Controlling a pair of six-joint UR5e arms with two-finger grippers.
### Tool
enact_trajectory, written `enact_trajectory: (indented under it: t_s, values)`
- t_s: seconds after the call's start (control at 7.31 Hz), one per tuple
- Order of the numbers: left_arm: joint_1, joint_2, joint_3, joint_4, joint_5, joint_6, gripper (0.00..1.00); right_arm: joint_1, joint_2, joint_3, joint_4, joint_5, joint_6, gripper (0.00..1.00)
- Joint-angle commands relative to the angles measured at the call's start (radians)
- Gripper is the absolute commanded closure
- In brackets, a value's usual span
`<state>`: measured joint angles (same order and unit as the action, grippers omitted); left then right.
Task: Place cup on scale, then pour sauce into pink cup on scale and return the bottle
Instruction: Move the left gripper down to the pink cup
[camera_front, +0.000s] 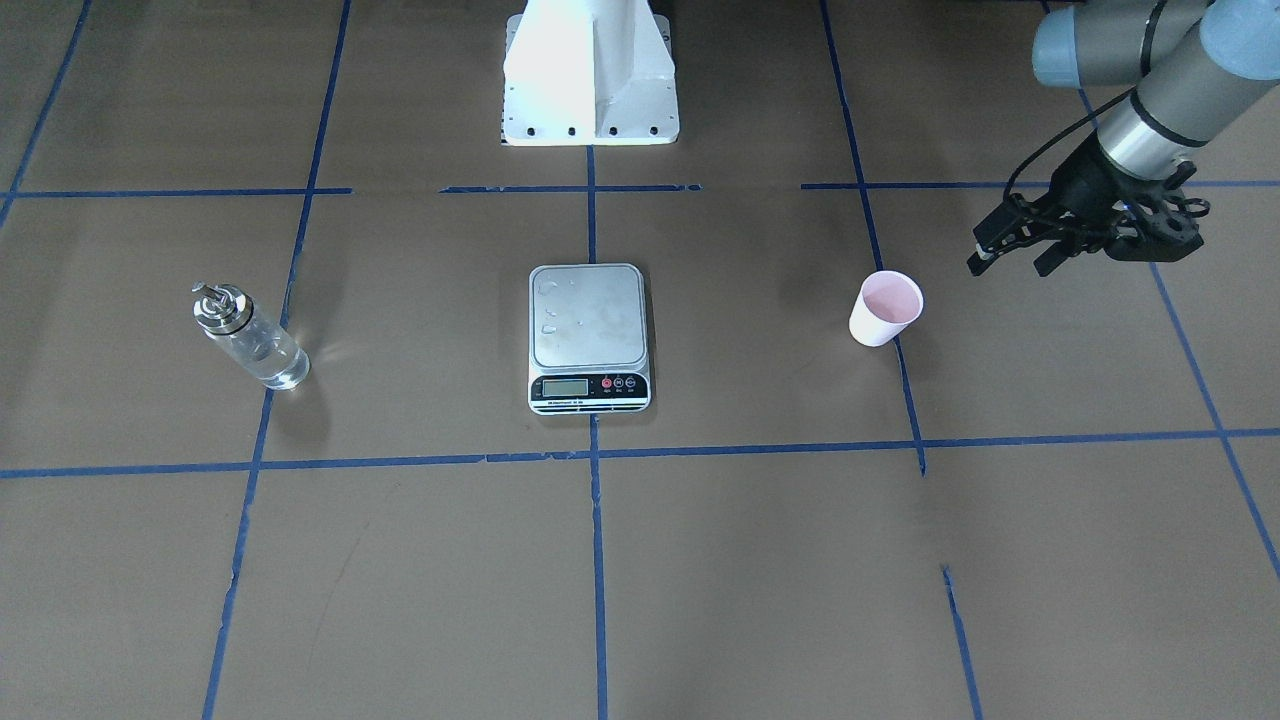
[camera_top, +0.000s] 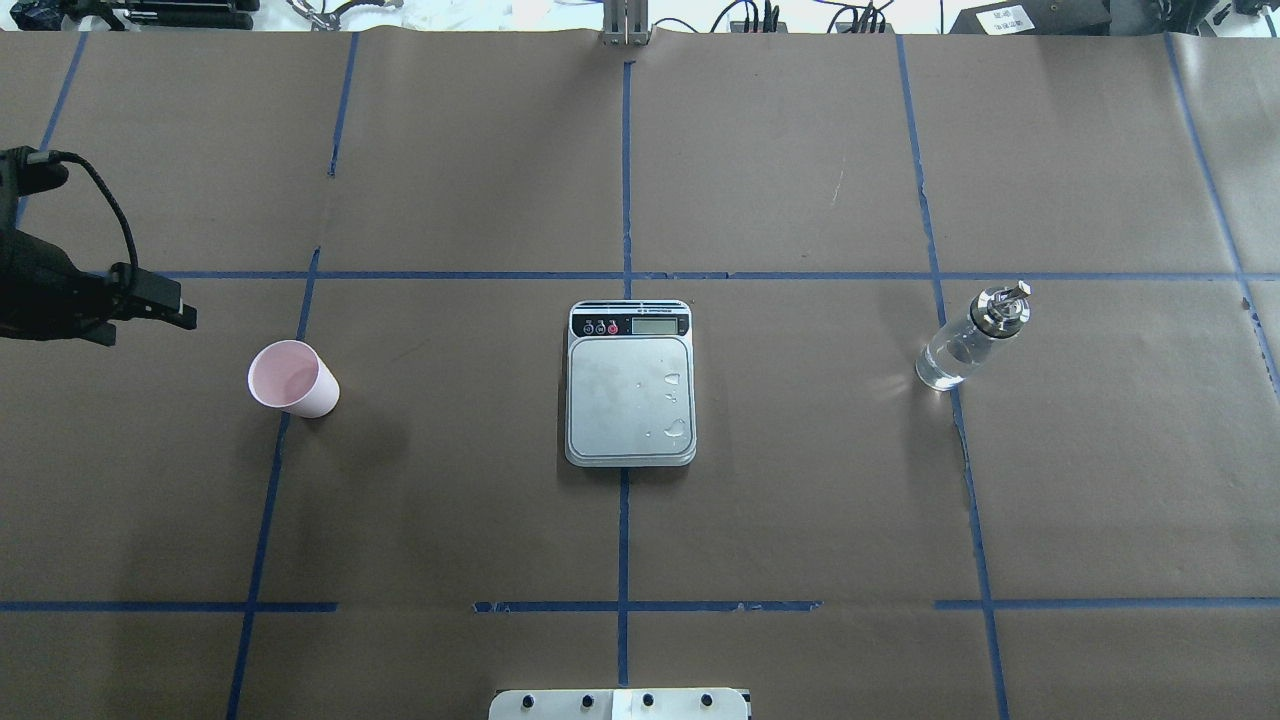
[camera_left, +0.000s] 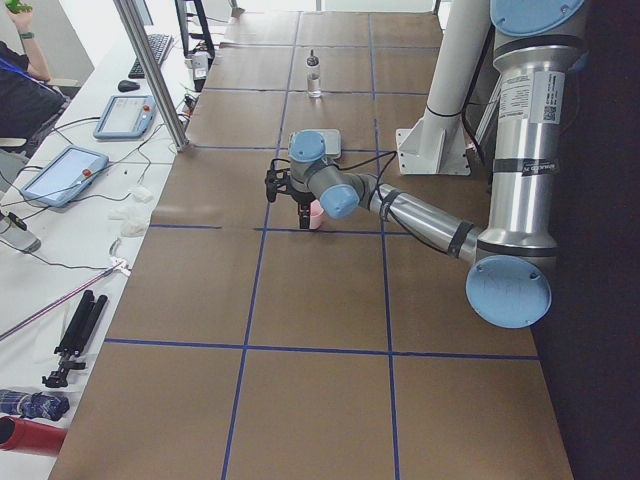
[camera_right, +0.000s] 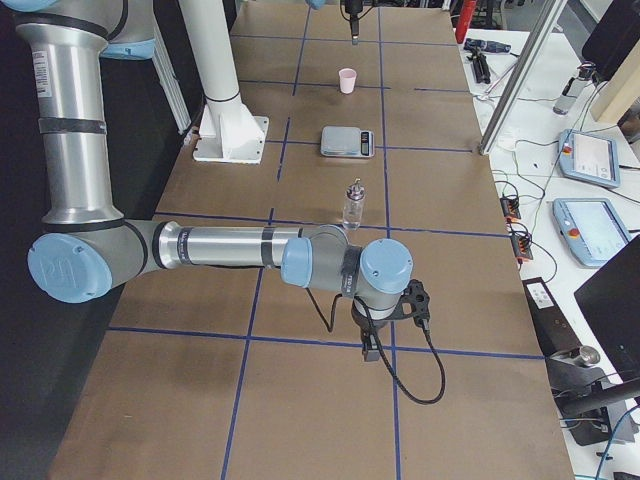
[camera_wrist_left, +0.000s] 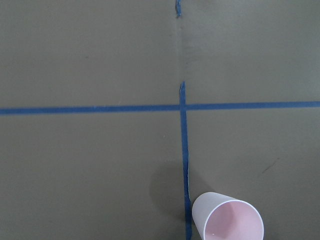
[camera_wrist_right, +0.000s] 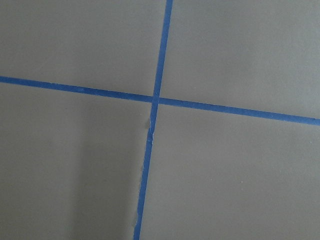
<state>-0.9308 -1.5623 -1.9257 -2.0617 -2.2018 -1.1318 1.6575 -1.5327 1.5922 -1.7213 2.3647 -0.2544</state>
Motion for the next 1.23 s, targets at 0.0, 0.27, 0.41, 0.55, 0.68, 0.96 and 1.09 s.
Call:
enact_trajectory:
  t_s: [0.0, 0.27, 0.41, 0.55, 0.68, 0.96, 1.09]
  values:
    - [0.125, -0.024, 0.024, -0.064, 0.094, -0.155, 0.0, -0.002, 0.0, 0.002, 0.0, -0.002, 0.0, 0.0]
    - [0.125, -0.062, 0.086, -0.064, 0.097, -0.146, 0.0, -0.002, -0.001, 0.002, 0.0, 0.001, 0.0, 0.0]
    - [0.125, -0.071, 0.108, -0.067, 0.097, -0.145, 0.0, -0.002, -0.001, 0.002, 0.0, 0.001, 0.001, 0.0]
    - [0.125, -0.078, 0.111, -0.064, 0.099, -0.145, 0.01, -0.002, -0.001, 0.002, 0.0, 0.001, 0.001, 0.0]
    - [0.125, -0.081, 0.119, -0.064, 0.099, -0.145, 0.01, -0.002, 0.0, 0.002, 0.0, 0.001, 0.001, 0.0]
    - [0.127, -0.079, 0.123, -0.066, 0.099, -0.145, 0.03, -0.002, 0.0, 0.002, 0.0, 0.001, 0.001, 0.0]
    - [0.127, -0.079, 0.122, -0.066, 0.099, -0.143, 0.06, -0.002, 0.0, 0.002, 0.0, 0.001, 0.001, 0.0]
